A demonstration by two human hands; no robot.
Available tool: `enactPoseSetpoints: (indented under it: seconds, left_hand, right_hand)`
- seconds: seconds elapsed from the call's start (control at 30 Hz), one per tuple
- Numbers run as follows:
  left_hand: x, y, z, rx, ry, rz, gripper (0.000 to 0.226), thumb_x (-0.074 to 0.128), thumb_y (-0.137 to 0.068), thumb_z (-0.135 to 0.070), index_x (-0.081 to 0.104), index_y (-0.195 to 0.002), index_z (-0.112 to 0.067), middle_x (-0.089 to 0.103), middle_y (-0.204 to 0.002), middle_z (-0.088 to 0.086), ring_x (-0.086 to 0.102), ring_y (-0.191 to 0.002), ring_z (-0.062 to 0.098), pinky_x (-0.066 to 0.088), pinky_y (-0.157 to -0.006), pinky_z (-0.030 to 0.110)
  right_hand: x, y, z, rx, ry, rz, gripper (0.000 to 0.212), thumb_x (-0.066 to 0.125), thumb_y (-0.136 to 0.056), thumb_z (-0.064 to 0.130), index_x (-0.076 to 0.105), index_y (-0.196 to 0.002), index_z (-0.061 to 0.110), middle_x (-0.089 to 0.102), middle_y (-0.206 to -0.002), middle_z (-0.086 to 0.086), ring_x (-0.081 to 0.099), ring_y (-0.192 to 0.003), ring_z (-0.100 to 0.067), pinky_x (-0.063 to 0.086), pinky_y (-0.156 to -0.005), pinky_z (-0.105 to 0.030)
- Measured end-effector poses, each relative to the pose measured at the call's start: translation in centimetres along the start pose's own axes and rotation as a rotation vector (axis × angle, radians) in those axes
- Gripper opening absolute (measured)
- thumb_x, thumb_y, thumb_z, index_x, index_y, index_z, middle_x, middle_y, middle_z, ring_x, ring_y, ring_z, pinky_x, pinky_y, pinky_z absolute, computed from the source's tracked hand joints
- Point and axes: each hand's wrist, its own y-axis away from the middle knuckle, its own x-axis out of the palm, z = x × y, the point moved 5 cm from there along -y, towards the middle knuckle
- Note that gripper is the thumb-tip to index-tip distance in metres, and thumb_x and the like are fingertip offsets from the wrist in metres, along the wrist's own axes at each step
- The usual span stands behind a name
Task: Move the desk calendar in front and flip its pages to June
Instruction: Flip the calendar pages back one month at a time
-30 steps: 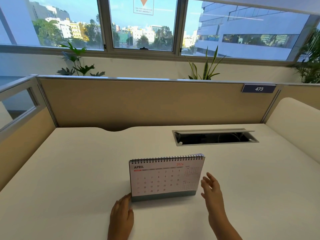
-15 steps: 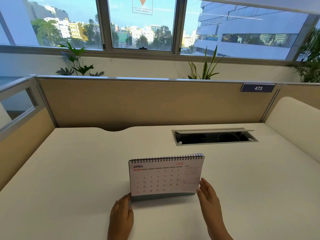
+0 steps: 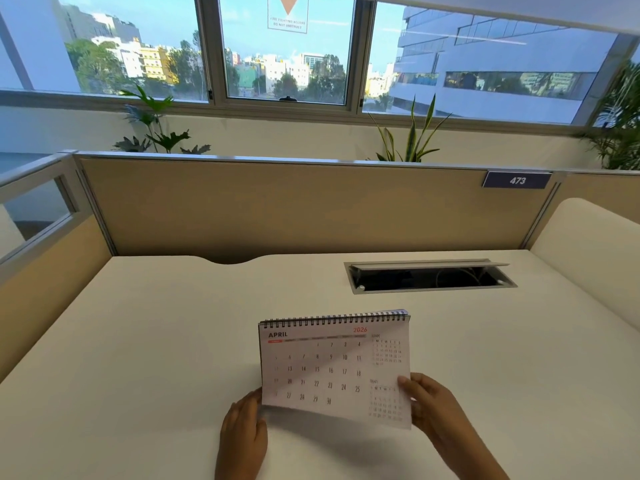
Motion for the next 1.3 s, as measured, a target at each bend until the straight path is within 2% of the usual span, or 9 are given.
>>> enactPoseSetpoints:
  seconds: [0.13,0.3,0.43,0.57,0.8,0.93,1.1,1.2,1.3]
  left_hand:
    - [-0.7,0.1,0.5,0.039,0.009,-0.162,0.045,0.049,-0.064,-0.03,0.041,-0.097,-0.061,0.068,-0.094,0.009,0.059,-0.077,0.022,0.051,-0.07,0.043]
    - [0.3,0.3,0.9,0.01,-0.063,-0.037,0.04,0.039,-0.066,-0.011,0.056,-0.102,-0.014,0.069,-0.093,0.022,0.061,-0.082,0.029,0.055,-0.061,0.047]
    - [0.5,-0.1,0.5,-0.026,-0.12,0.042,0.045,0.061,-0.063,0.015,0.06,-0.105,-0.002,0.069,-0.096,0.022,0.065,-0.082,0.039,0.053,-0.072,0.053]
    - [0.7,-0.2,0.9,0.0,-0.112,0.028,0.053,0.065,-0.062,0.016,0.058,-0.11,-0.004,0.067,-0.103,0.019,0.062,-0.089,0.04,0.05,-0.08,0.054]
    - [0.9,-0.3,1.2,0.031,-0.064,0.016,0.052,0.065,-0.063,0.016,0.058,-0.11,-0.004,0.067,-0.103,0.019,0.062,-0.09,0.039,0.051,-0.079,0.053]
    - [1.1,-0.4,1.3,0.015,-0.074,0.015,0.049,0.063,-0.067,0.013,0.056,-0.112,-0.004,0.065,-0.107,0.021,0.06,-0.094,0.042,0.049,-0.085,0.057]
    - [0.8,-0.2,0.8,0.015,-0.069,0.006,0.048,0.064,-0.067,0.014,0.057,-0.111,-0.002,0.065,-0.107,0.023,0.06,-0.095,0.043,0.047,-0.084,0.056]
    - [0.7,-0.1,0.8,0.027,-0.063,0.005,0.049,0.063,-0.066,0.015,0.057,-0.112,-0.002,0.065,-0.108,0.022,0.059,-0.097,0.043,0.047,-0.085,0.056]
    - [0.8,-0.2,0.8,0.025,-0.072,0.009,0.05,0.062,-0.065,0.016,0.057,-0.111,-0.002,0.065,-0.108,0.021,0.059,-0.096,0.042,0.047,-0.084,0.055]
  right_hand:
    - [0.6,0.8,2.3,0.042,-0.457,0.282,0.069,0.077,-0.063,0.036,0.055,-0.117,0.001,0.066,-0.109,-0.022,0.066,-0.094,-0.032,0.056,-0.077,-0.039]
    - [1.3,0.9,5.7,-0.103,-0.64,0.272,0.075,0.02,-0.089,0.064,0.023,-0.143,0.013,0.027,-0.147,-0.023,0.028,-0.134,-0.041,0.012,-0.113,-0.056]
    - [3.9,0.6,8.3,-0.161,-0.648,0.414,0.08,0.051,-0.065,0.072,0.048,-0.131,0.027,0.056,-0.133,-0.005,0.059,-0.112,-0.034,0.05,-0.089,-0.048]
    - [5.2,0.2,9.3,-0.188,-0.53,0.399,0.088,0.063,-0.05,0.075,0.047,-0.127,0.037,0.057,-0.132,0.003,0.062,-0.106,-0.032,0.052,-0.087,-0.046]
    - [4.6,-0.8,7.8,-0.163,-0.435,0.333,0.071,0.043,-0.071,0.07,0.045,-0.129,0.03,0.058,-0.13,0.001,0.063,-0.086,-0.023,0.052,-0.089,-0.045]
    - [4.0,-0.6,8.5,-0.266,-0.055,0.119,0.042,0.039,-0.087,0.044,0.048,-0.122,0.023,0.065,-0.114,0.0,0.063,-0.074,-0.017,0.055,-0.079,-0.034]
    - [2.2,-1.6,10.0,-0.499,0.716,-0.363,0.033,0.046,-0.091,0.035,0.051,-0.12,0.02,0.061,-0.114,-0.006,0.057,-0.102,-0.022,0.049,-0.074,-0.028]
    - [1.0,-3.8,10.1,-0.226,1.007,-0.428,0.056,0.036,-0.089,0.054,0.048,-0.127,0.015,0.057,-0.127,-0.01,0.053,-0.114,-0.028,0.047,-0.089,-0.043]
    - [0.9,-5.6,10.1,0.028,1.158,-0.287,0.069,0.021,-0.088,0.062,0.06,-0.111,0.01,0.063,-0.1,-0.009,0.057,-0.088,-0.024,0.044,-0.072,-0.034]
